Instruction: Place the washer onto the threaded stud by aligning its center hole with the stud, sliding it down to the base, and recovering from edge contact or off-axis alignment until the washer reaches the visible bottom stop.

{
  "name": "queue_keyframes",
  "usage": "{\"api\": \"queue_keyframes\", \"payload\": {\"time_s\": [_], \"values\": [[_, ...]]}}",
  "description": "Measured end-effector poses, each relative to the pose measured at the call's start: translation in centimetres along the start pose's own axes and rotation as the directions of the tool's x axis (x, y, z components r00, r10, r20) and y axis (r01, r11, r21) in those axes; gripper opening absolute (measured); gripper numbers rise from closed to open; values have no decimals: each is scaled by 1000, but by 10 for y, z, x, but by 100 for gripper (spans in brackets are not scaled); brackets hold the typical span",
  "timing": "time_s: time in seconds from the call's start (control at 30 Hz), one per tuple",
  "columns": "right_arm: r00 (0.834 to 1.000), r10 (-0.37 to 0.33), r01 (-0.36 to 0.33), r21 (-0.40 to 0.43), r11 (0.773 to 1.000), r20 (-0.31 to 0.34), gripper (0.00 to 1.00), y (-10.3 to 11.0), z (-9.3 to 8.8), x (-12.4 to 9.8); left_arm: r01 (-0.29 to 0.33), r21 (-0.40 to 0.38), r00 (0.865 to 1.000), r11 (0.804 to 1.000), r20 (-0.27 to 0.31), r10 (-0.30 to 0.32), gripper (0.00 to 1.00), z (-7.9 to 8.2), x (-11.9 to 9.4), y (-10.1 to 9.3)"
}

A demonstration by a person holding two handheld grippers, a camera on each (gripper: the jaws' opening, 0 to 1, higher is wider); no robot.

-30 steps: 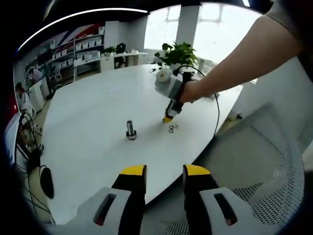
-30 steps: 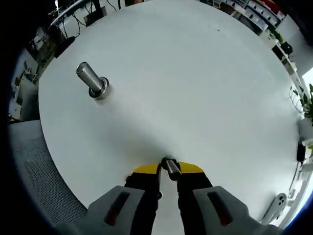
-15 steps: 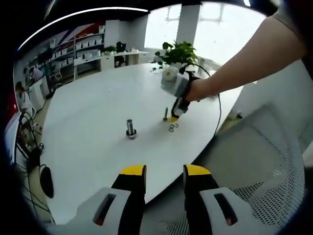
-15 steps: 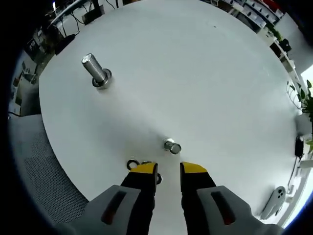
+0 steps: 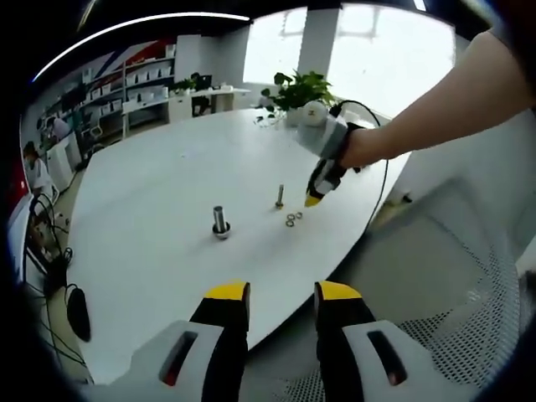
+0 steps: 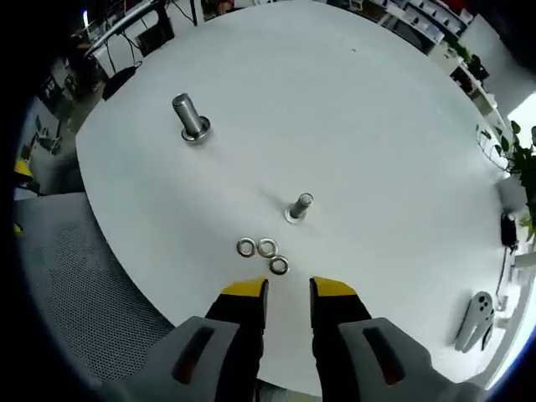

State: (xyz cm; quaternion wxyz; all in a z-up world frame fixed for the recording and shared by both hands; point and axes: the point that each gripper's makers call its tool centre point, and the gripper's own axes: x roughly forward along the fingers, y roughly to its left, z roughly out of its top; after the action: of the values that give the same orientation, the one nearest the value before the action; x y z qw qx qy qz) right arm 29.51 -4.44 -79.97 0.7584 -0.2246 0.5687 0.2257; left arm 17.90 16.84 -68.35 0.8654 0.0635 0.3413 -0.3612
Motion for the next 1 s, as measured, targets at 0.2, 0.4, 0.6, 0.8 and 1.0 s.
{"api": "queue_keyframes", "payload": {"time_s": [0.2,0.4,0.6,0.8,1.0], "values": [[998,-5,-6,-161,987,-66,25,0,-19,-1,-2,-1,1000,1000,-4,2,29,-1,0,1],[998,17,-25,-139,990,-56,25,0,-26,-1,-51,-16,999,999,9,51,29,1,-3,10],[997,38,-49,-188,981,-62,25,-2,-36,2,-112,-23,993,993,22,112,29,3,-7,21],[997,81,-80,-151,985,6,25,-6,-27,-1,-132,-34,990,991,37,133,30,5,-9,23],[996,92,-90,-174,981,1,25,-13,-41,8,-178,-55,979,983,95,182,30,15,-17,32]]}}
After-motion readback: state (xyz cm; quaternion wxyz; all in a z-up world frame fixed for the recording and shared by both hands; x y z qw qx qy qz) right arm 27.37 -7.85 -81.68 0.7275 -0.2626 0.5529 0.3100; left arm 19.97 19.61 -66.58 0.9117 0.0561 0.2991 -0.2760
